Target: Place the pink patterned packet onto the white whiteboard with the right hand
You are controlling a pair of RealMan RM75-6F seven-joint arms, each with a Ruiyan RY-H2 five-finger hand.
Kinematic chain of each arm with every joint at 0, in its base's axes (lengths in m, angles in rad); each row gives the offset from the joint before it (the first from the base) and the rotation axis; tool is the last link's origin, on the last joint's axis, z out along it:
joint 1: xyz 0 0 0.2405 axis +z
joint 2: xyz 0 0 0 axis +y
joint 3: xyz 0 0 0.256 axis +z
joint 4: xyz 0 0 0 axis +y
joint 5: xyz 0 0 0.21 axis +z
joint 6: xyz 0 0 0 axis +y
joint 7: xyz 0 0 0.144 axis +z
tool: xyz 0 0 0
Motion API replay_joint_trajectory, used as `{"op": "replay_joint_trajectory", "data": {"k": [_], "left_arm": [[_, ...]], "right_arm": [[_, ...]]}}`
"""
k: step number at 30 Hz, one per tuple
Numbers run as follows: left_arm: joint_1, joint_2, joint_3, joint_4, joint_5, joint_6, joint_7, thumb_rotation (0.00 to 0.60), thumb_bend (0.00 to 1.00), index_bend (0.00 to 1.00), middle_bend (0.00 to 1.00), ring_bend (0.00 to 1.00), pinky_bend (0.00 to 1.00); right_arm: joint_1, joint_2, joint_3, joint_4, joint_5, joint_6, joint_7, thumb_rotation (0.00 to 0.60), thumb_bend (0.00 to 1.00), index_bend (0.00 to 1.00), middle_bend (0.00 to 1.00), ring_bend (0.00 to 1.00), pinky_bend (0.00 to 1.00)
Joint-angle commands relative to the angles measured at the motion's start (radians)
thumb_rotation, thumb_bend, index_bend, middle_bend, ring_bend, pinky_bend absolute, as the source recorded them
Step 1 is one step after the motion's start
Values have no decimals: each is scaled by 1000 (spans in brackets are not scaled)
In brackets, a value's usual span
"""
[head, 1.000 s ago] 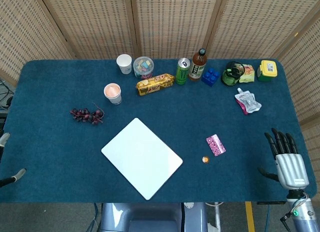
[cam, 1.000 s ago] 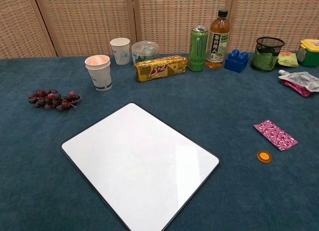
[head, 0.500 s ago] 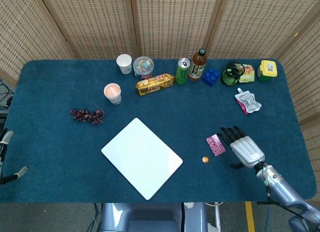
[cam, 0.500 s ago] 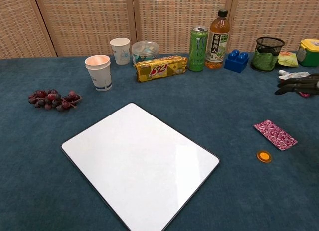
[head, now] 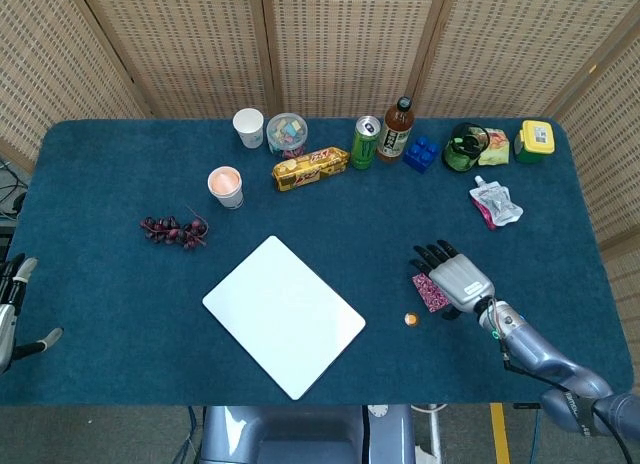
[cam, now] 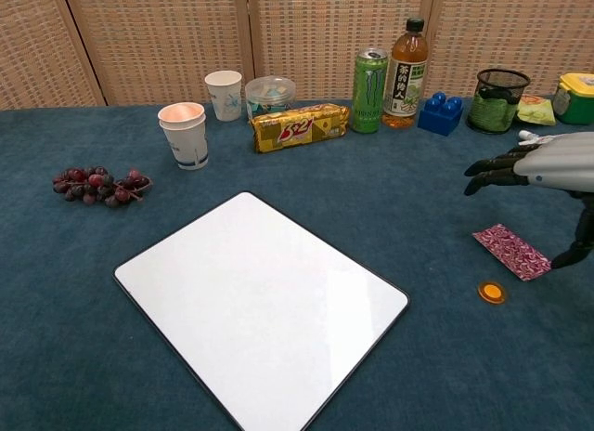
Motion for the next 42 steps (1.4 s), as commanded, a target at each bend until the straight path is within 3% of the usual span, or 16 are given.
{"op": "replay_joint_trajectory", "data": {"k": [1,11,42], "left_arm": [[-2,-2,-1,1,-3,-4,3,600,0,0,0,0,0],[-7,-3,-3,4,-13,-13,2,600,0,0,0,0,0],[-12,-7,-1,7,-24,-20,11,600,0,0,0,0,0]], "right_arm": [[13,-23,-1,15,13,-11,-25,600,0,118,0,0,0],[40,-90,2,97,74,-38,-82,600,0,150,0,0,0],[36,-167,-70,257,-5,6,-62,600,0,157,0,0,0]]}}
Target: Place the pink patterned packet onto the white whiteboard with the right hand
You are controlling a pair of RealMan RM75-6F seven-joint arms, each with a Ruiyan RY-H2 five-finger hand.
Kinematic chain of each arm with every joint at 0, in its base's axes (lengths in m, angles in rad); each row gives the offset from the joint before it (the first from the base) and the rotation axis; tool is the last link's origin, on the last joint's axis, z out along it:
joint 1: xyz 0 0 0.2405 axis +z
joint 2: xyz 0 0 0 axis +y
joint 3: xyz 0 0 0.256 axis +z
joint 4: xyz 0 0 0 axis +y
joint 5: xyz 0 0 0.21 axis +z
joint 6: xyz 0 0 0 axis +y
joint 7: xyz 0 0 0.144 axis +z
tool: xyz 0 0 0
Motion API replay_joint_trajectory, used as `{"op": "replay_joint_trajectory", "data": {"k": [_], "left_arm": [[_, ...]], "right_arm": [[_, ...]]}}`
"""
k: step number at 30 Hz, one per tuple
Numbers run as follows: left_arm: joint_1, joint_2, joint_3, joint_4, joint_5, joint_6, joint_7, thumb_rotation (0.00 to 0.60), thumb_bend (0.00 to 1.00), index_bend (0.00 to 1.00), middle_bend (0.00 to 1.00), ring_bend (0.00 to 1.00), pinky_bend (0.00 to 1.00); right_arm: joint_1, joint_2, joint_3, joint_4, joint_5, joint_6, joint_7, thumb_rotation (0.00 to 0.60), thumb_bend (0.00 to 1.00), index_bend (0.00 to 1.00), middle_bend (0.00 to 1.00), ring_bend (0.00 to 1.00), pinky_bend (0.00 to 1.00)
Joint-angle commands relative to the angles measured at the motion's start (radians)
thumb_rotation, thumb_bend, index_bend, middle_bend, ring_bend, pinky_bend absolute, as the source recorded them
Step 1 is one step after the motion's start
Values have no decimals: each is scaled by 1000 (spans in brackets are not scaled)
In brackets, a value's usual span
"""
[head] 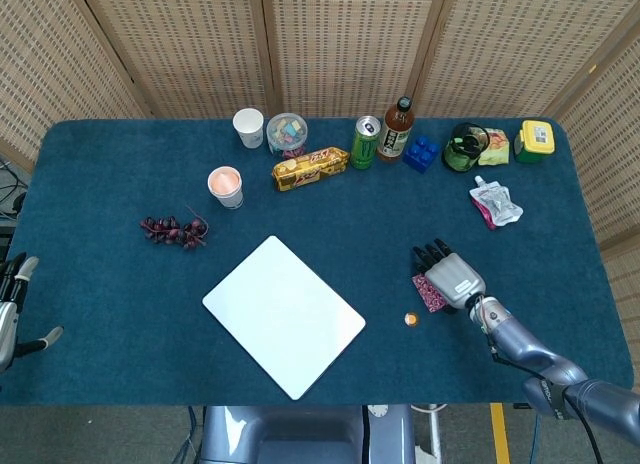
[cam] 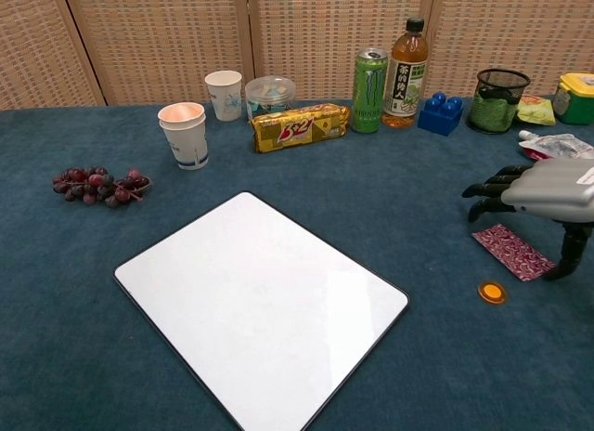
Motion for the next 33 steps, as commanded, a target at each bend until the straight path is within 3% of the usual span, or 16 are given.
{"op": "replay_joint_trajectory", "data": {"k": [1,13,20,33], "left_arm": [[0,0,0,0,0,1,0,600,0,0,0,0,0],[-1,-1,1,2,0,-1,-2,600,0,0,0,0,0],[-2,0,2,2,1,-1,-3,600,0,0,0,0,0],[-1,2,4,0,4,1,-6,600,0,0,0,0,0]], "right_arm": [[-1,-8,-4,13,-4,-1,13,600,0,161,0,0,0],[-1,-18,-11,25,-12,-5,62,600,93,457,0,0,0],[-4,-11,-6,10,-22,14,106,600,142,524,0,0,0],[-4,-1,-8,2,-48,38,153,600,207,539,0,0,0]]}}
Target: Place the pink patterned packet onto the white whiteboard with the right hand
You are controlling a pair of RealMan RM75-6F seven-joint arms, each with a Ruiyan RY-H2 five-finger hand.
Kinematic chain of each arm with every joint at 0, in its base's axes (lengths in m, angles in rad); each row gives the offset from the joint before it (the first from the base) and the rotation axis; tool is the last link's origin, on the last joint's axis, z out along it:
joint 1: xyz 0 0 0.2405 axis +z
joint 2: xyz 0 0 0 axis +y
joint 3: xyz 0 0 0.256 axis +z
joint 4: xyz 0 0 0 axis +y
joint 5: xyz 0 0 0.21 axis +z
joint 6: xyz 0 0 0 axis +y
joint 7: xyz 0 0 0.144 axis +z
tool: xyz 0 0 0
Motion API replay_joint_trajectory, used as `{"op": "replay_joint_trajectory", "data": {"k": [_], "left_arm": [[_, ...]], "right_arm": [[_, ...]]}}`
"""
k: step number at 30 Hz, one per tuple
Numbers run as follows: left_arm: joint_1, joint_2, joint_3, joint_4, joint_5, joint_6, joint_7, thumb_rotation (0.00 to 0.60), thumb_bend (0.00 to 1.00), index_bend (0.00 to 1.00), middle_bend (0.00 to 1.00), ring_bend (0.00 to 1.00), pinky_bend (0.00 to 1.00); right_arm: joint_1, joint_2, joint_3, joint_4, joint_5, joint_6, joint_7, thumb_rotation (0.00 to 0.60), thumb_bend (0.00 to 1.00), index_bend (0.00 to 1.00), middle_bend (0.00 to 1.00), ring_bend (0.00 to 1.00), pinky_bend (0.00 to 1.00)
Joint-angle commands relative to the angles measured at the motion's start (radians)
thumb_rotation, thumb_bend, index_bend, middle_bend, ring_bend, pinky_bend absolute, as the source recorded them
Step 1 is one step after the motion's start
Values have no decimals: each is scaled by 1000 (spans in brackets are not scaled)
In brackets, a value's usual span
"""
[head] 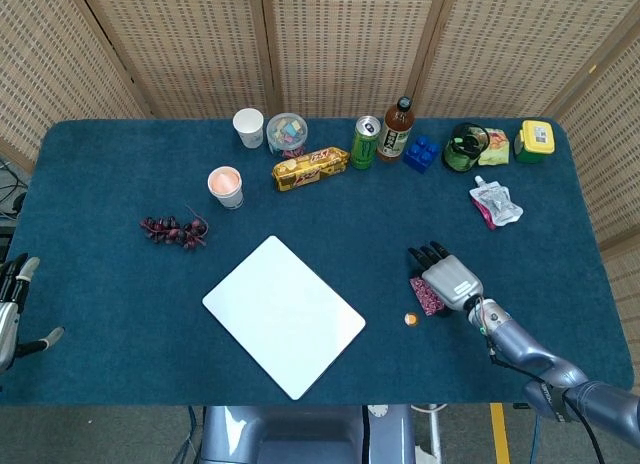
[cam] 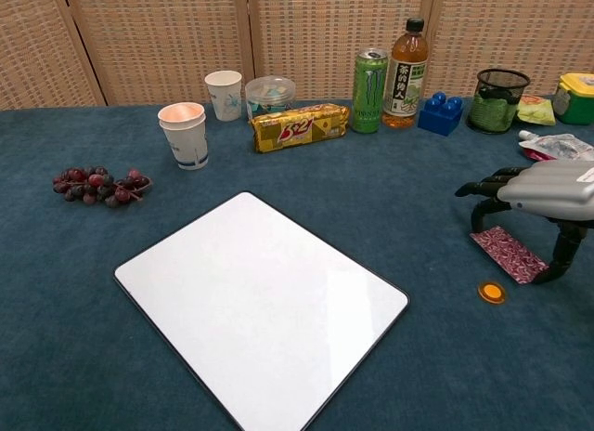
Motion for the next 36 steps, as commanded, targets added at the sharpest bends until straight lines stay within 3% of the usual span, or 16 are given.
{"op": "replay_joint_trajectory", "data": {"k": [1,12,18,26,34,36], "left_arm": [[0,0,0,0,0,0,-1,600,0,0,0,0,0],[-1,1,1,-2,2,-1,-2,600,0,0,0,0,0],[-2,2,4,-2,3,-4,-1,600,0,0,0,0,0],[-5,3,3,3,-1,-12,-11,600,0,0,0,0,0],[-4,5,9,6,6,-12,-19,600,0,0,0,0,0],[-3,6,9,6,7,-12,-22,600,0,0,0,0,0]], "right_arm": [[1,4,3,-6,-1,5,2,600,208,539,0,0,0],[49,66,70,-160,17,13,-46,600,208,539,0,0,0],[109,66,133,-305,116,-37,-191,600,208,539,0,0,0],[198,-50,171,-411,337,-50,-459,600,208,539,0,0,0],[260,-193,165,-392,524,5,-618,600,234,536,0,0,0],[275,-216,162,-391,575,32,-662,600,189,447,0,0,0]]}}
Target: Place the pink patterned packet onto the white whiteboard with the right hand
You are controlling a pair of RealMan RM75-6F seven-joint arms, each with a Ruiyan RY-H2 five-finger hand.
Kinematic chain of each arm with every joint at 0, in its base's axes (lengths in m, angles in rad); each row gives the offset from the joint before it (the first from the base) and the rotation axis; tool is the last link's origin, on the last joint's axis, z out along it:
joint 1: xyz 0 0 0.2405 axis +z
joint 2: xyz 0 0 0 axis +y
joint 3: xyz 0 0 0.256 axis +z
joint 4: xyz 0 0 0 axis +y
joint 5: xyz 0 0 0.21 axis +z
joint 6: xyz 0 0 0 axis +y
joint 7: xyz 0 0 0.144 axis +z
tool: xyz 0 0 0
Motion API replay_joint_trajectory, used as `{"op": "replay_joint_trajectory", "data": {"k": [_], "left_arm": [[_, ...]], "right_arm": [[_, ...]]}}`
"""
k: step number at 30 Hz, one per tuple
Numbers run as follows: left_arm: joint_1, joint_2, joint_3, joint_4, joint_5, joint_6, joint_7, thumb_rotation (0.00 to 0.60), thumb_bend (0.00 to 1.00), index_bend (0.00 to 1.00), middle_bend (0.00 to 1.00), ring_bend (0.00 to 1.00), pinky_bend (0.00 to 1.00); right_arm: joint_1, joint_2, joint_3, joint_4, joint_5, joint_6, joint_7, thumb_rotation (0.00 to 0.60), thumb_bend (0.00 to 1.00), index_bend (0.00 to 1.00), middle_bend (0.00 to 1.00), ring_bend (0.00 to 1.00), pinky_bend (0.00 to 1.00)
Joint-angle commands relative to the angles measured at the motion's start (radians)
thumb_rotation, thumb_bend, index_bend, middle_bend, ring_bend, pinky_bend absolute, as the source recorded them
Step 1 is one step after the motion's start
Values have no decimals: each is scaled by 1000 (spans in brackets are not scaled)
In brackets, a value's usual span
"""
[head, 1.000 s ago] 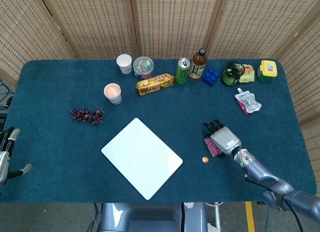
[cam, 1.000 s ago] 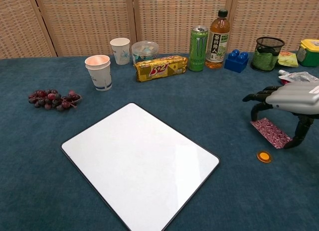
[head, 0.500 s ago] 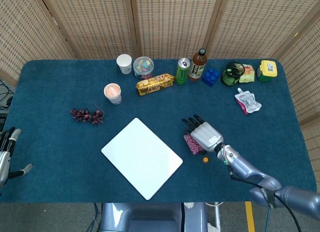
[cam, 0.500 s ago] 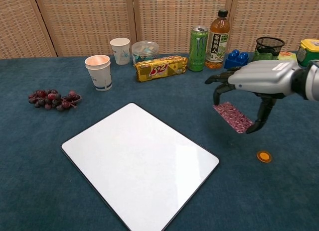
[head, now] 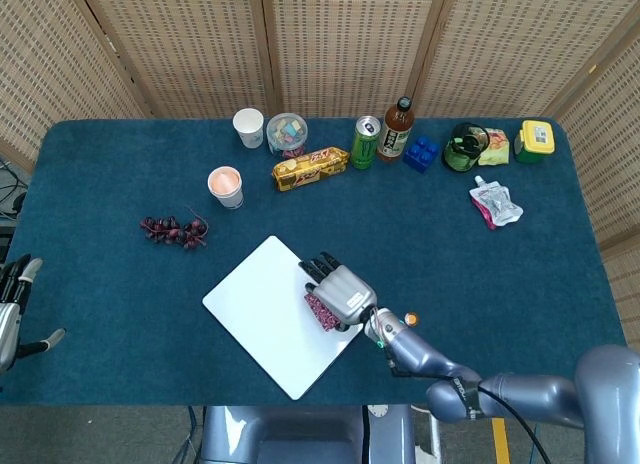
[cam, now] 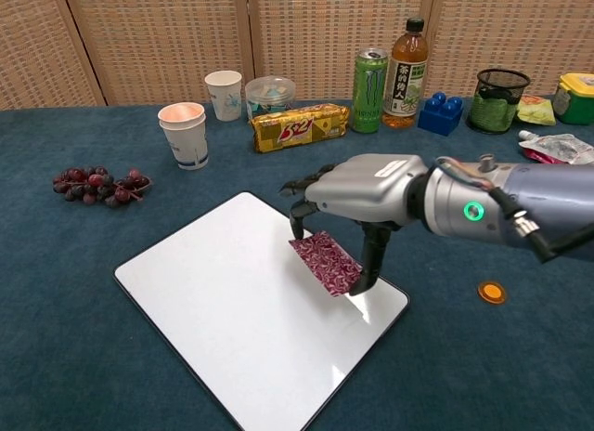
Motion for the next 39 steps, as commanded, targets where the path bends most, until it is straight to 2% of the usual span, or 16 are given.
{"op": "replay_joint_trajectory", "data": {"k": [1,4,6,12,18,21,28,29,31,33,39], "left_arm": [[1,1,1,1,1,1,-3,600,0,0,0,0,0],[1,2,1,1,2,2,-5,600,0,0,0,0,0],[1,2,1,1,2,1,-4,600,0,0,0,0,0],[-1,-1,2,2,2,-2,1,600,0,0,0,0,0],[-2,-5,5,0,4,-2,14,600,0,0,0,0,0],[-2,-6,6,-1,5,-2,17,600,0,0,0,0,0],[-4,-8,9,-4,8,-5,24,600,0,0,0,0,0],[-4,-8,9,-4,9,-6,25,600,0,0,0,0,0],[-5,-9,11,-5,10,-9,28,600,0,0,0,0,0],[-6,-9,11,-6,12,-8,31,600,0,0,0,0,0],[-6,-12,13,-11,17,-4,40,600,0,0,0,0,0]], "right_arm": [[38,-52,-6,1,94,52,-84,600,132,333,0,0,0],[58,-56,-12,-17,164,90,-143,600,8,64,0,0,0],[63,-55,-8,-36,198,121,-159,600,0,20,0,0,0],[63,-14,-15,-87,232,170,-171,600,0,12,0,0,0],[34,68,-47,-143,221,187,-133,600,0,12,0,0,0],[12,118,-71,-166,189,188,-104,600,0,39,0,0,0],[-78,230,-157,-161,36,204,12,600,0,233,0,0,0],[-87,237,-167,-155,20,204,24,600,10,258,0,0,0],[-114,252,-195,-131,-17,201,60,600,88,346,0,0,0],[-145,258,-217,-98,-68,203,116,600,157,387,0,0,0],[-199,251,-250,-23,-150,213,203,600,208,406,0,0,0]]}}
